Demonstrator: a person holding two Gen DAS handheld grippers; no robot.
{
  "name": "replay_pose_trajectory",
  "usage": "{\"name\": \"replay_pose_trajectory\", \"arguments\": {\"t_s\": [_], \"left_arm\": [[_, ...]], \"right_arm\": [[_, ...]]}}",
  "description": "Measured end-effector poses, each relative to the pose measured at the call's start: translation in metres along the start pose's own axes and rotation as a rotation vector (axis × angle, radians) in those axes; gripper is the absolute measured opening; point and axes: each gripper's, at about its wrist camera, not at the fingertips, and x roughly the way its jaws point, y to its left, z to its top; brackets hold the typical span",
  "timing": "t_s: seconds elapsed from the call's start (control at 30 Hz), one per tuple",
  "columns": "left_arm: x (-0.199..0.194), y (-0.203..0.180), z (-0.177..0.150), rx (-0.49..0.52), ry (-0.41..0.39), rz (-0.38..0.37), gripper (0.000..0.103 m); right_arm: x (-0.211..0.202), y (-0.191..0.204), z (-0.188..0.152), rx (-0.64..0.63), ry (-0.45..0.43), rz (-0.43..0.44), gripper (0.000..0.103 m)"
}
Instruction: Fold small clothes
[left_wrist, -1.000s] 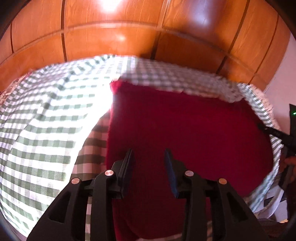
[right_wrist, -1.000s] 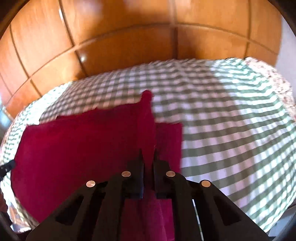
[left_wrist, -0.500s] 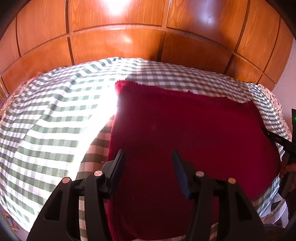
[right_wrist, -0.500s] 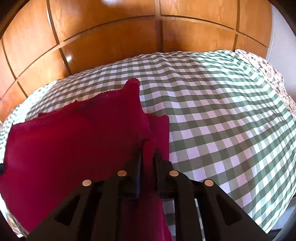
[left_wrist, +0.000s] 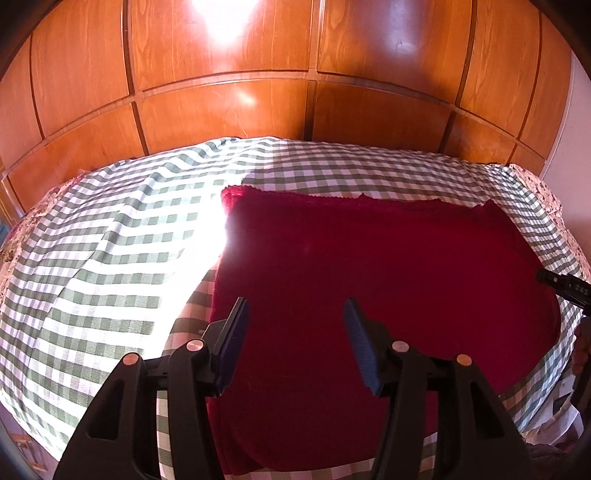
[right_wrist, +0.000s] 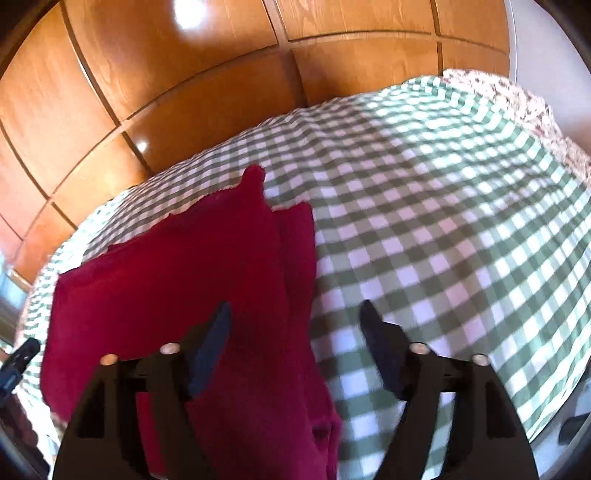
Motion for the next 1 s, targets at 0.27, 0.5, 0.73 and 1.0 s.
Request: {"name": "replay_pose_trajectory", "arguments": {"t_s": [0.27,0.5,0.73,1.0], "left_arm": [[0.032,-0.008,-0.010,0.003,0.095,0.016,0.056],[0.012,-0.028,0.001,0.008,0.051,-0.091,0.054],[0.036,-0.079,0.005,0.080,0.131,-0.199,0.054],[0.049,-0.094,0.003,0.117,0.138,-0.152,0.059]], "right_arm": [[0.006,-0.020,-0.024,0.056,0.105,0.133,0.084],[0.005,-0.033,-0.035,0.129,0.112,0.275,0.084],[0.008,-0.024,-0.039,0.123,0.141,0.394,0.081],[0.013,-0.030,-0.042,0.163,0.121,0.416,0.055]]}}
